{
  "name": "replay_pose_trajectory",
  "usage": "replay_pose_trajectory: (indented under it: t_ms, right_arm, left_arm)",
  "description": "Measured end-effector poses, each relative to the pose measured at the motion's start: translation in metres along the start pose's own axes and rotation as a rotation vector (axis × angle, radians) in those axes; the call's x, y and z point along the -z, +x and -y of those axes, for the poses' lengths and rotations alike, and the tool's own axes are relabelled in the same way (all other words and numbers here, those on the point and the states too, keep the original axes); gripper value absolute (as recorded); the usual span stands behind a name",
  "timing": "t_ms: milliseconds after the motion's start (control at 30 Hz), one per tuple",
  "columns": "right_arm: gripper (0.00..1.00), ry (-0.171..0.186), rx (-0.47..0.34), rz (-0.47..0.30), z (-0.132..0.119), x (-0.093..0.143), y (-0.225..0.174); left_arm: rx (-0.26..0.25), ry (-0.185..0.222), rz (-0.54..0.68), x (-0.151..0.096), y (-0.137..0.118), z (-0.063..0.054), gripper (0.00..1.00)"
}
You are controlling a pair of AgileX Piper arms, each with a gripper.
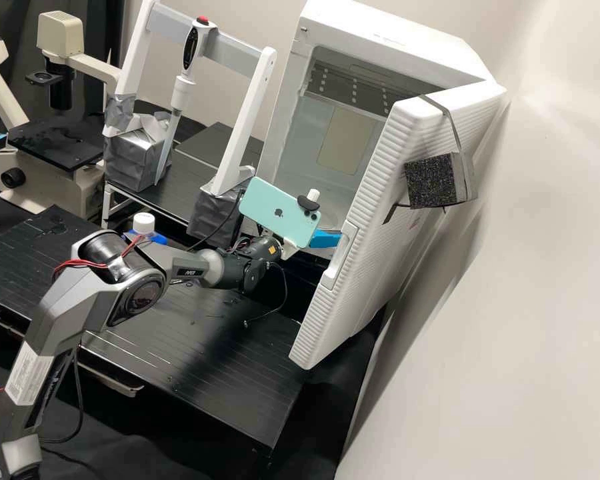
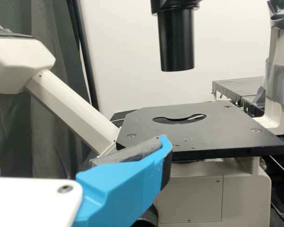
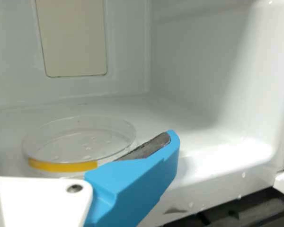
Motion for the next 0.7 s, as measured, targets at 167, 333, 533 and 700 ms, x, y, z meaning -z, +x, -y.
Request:
replay_pose_trajectory:
  t_ms: [167, 333, 533, 700]
  right_arm:
    - [1.00, 0.001, -0.004, 0.003, -0.002, 0.000, 0.007]
    - [0.00, 0.010, 0.010, -0.006, -0.002, -0.001, 0.012]
    - [0.00, 0.034, 0.036, -0.018, -0.001, 0.000, 0.013]
    - [0.00, 0.002, 0.069, -0.028, 0.001, 0.001, 0.013]
  left_arm:
    - [0.000, 0.000, 0.000, 0.000, 0.000, 0.000, 1.00]
    - [0.000, 0.000, 0.000, 0.000, 0.000, 0.000, 1.00]
    - [0.000, 0.000, 0.000, 0.000, 0.000, 0.000, 1.00]
    - [0.000, 0.000, 0.000, 0.000, 0.000, 0.000, 1.00]
